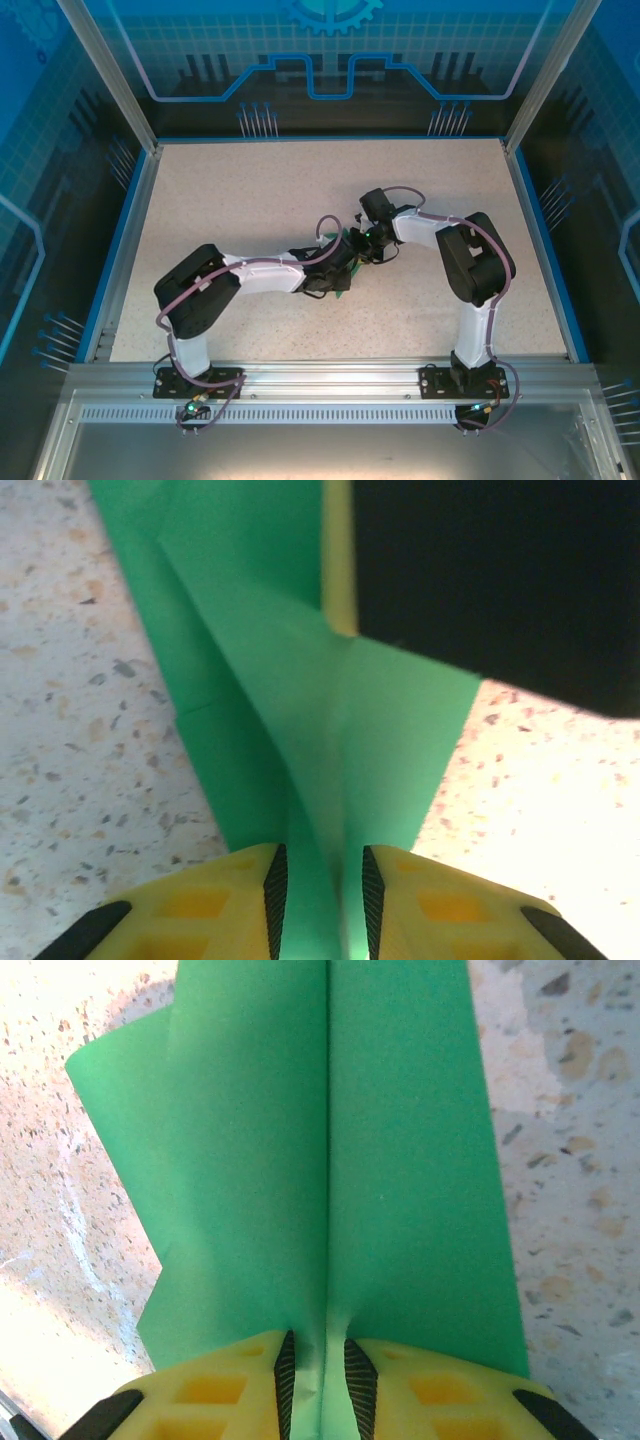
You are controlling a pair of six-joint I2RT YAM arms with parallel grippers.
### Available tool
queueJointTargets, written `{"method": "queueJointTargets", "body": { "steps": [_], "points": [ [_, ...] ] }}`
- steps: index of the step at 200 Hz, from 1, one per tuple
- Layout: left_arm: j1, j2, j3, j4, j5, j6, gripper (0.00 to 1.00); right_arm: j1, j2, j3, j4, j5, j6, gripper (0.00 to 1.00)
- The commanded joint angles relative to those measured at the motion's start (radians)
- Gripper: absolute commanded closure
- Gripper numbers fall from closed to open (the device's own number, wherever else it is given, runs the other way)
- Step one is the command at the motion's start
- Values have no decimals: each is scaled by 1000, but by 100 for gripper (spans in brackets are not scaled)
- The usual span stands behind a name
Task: Fold a paper plane with a square sheet of paper (pick it up from the middle)
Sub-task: Fourth fold the wing at the center of the table.
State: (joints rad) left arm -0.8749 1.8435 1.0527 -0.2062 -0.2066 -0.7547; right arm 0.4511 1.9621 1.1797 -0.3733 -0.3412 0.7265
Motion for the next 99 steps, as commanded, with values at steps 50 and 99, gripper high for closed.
{"method": "queueJointTargets", "body": {
  "steps": [50,99],
  "points": [
    [-27,52,67,-117,-85,26,81,-9,83,-40,-65,146,16,74],
    [-20,38,60,-91,-53,38,97,-23,75,-52,-54,132,11,72]
  ]
}}
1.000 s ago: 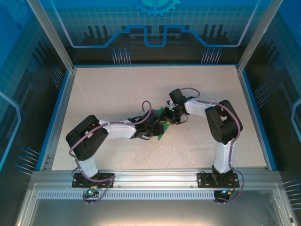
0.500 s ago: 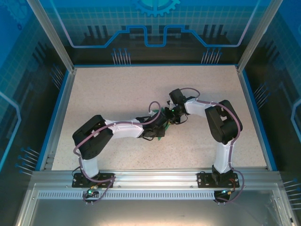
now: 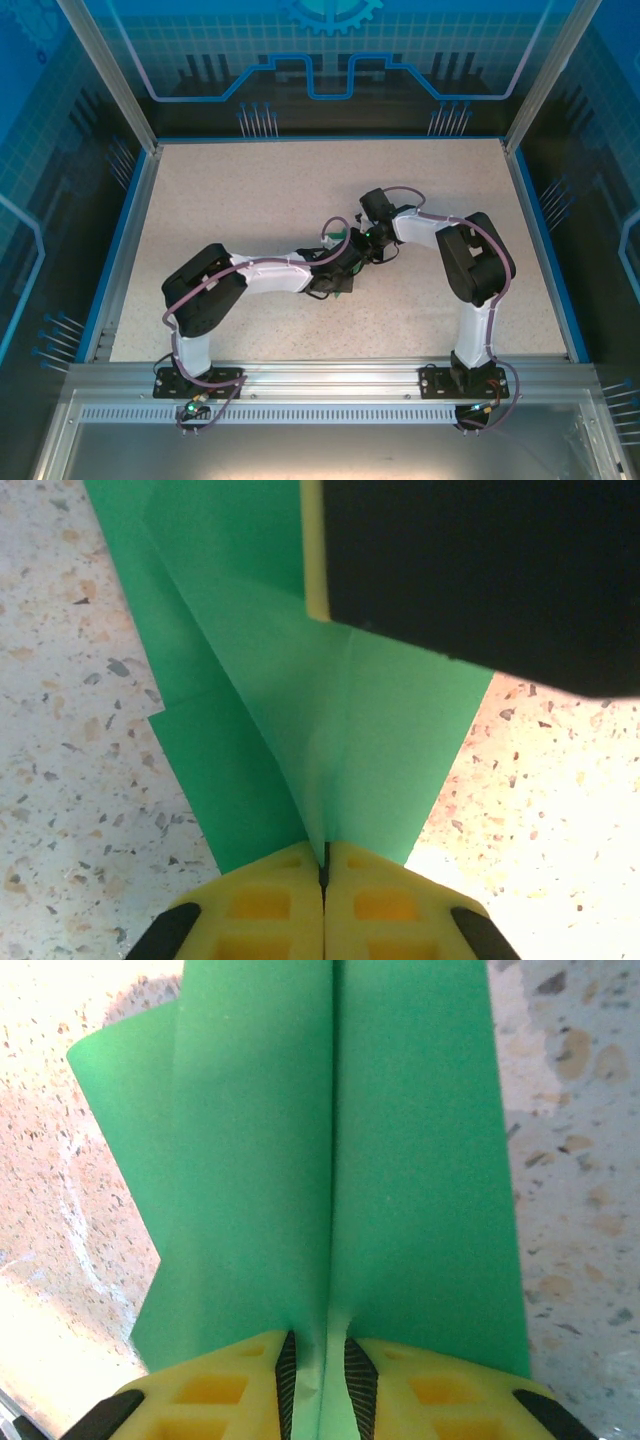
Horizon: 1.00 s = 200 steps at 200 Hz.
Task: Fold a paper plane with a square sheet of paper (pick it up from the middle)
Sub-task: Fourth fold the wing at the center of the table.
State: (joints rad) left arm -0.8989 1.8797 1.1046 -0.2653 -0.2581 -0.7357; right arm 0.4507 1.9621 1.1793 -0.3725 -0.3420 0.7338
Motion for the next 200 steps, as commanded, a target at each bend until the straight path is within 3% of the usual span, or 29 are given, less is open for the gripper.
{"method": "queueJointTargets", "body": {
  "steps": [1,65,105,165,200],
  "points": [
    [5,2,8,-31,0,21,98,-23,75,-52,-53,132,4,72],
    [92,-88,-138,226,271,-7,100,-76,-46,-110,94,-71,-44,57],
    [162,-112,-244,438,454,-71,100,-78,-99,-124,121,-118,-109,57],
    [218,-93,-311,614,580,-180,100,-68,-127,-152,148,-150,-178,56],
    [232,-75,-326,656,602,-213,100,-49,-86,-118,97,-101,-204,58]
  ]
}}
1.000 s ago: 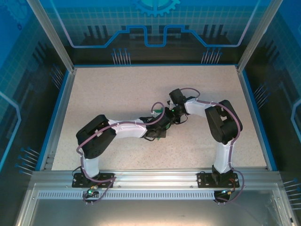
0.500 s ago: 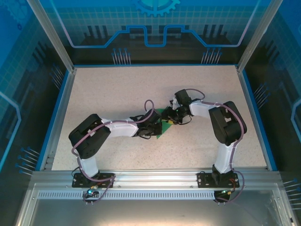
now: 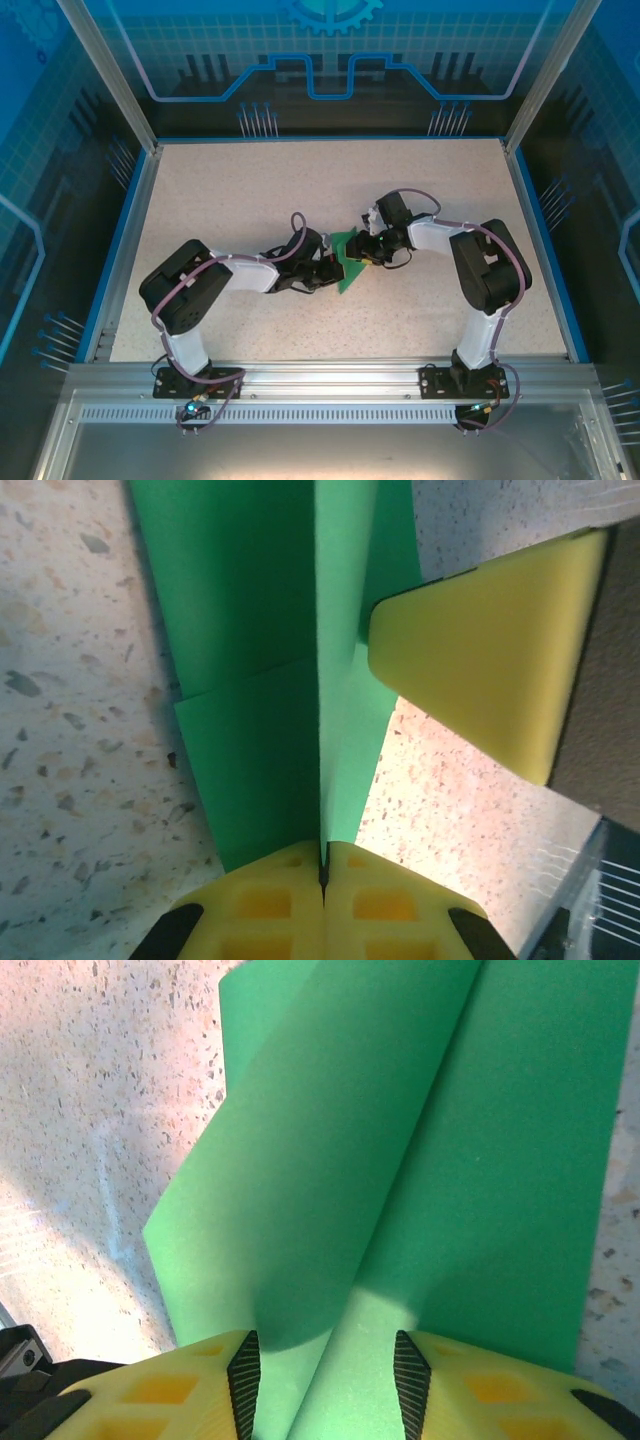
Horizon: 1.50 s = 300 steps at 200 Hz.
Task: Fold a paper plane with a square sheet of paper (pick it up from the middle)
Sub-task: Fourth fold the wing at the center of the table.
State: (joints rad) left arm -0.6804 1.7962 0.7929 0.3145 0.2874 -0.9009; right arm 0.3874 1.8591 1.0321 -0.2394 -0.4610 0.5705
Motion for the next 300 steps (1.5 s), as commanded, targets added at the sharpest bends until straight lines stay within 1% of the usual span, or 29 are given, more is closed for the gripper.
{"method": "queueJointTargets", "body": {
  "steps": [1,25,61,85,109,145,171,191,200,211,227,266,300],
  "points": [
    [14,9,-16,77,56,-49,100,15,19,29,-38,21,-41,58],
    [21,21,-28,96,61,-62,100,24,50,53,-78,78,-43,60],
    [27,48,-29,110,66,-67,100,46,86,87,-143,178,-31,61],
    [33,58,-29,109,65,-66,100,53,105,100,-181,244,-6,61],
    [36,54,-32,108,61,-62,100,59,126,112,-220,302,21,63],
    [37,44,-33,88,49,-49,89,80,164,141,-280,376,68,68],
    [32,12,-35,47,19,-29,80,96,190,161,-316,420,100,71],
    [12,-30,-26,-28,-41,-2,72,102,199,167,-329,438,122,71],
    [-5,-51,-19,-71,-80,8,71,102,202,169,-333,440,129,71],
    [-30,-73,-7,-129,-147,20,69,103,205,171,-334,441,137,71],
    [-75,-98,22,-215,-261,38,63,104,208,171,-335,443,144,71],
    [-184,-84,132,-405,-506,68,55,105,210,172,-334,440,149,71],
    [-229,-33,224,-501,-581,111,56,105,210,172,-333,438,149,72]
  ]
}}
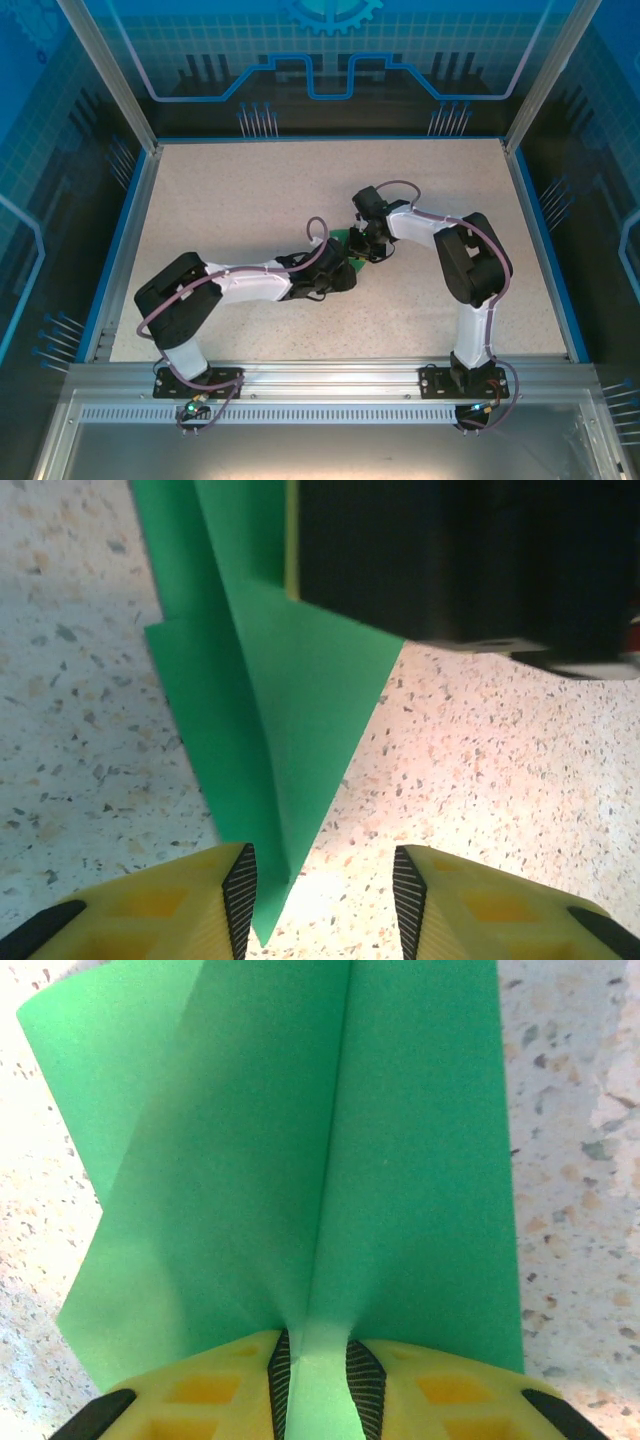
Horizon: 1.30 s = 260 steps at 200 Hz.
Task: Fold a paper plane with a square sheet of paper (pick it up from the middle)
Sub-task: Fourth fold the wing at the center of the table.
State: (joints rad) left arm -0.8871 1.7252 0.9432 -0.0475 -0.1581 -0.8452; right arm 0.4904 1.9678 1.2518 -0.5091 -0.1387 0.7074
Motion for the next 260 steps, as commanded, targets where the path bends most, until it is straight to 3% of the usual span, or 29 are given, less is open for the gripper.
{"method": "queueJointTargets", "body": {
  "steps": [1,42,114,260],
  "points": [
    [-23,40,77,-141,-136,56,56,2,101,-48,-63,116,13,72],
    [-52,98,158,-249,-203,65,62,3,101,-47,-58,110,15,72],
    [-56,157,208,-281,-190,70,74,0,103,-48,-58,106,15,72],
    [-72,208,239,-327,-188,67,77,-19,103,-58,-34,69,30,73]
  ]
}}
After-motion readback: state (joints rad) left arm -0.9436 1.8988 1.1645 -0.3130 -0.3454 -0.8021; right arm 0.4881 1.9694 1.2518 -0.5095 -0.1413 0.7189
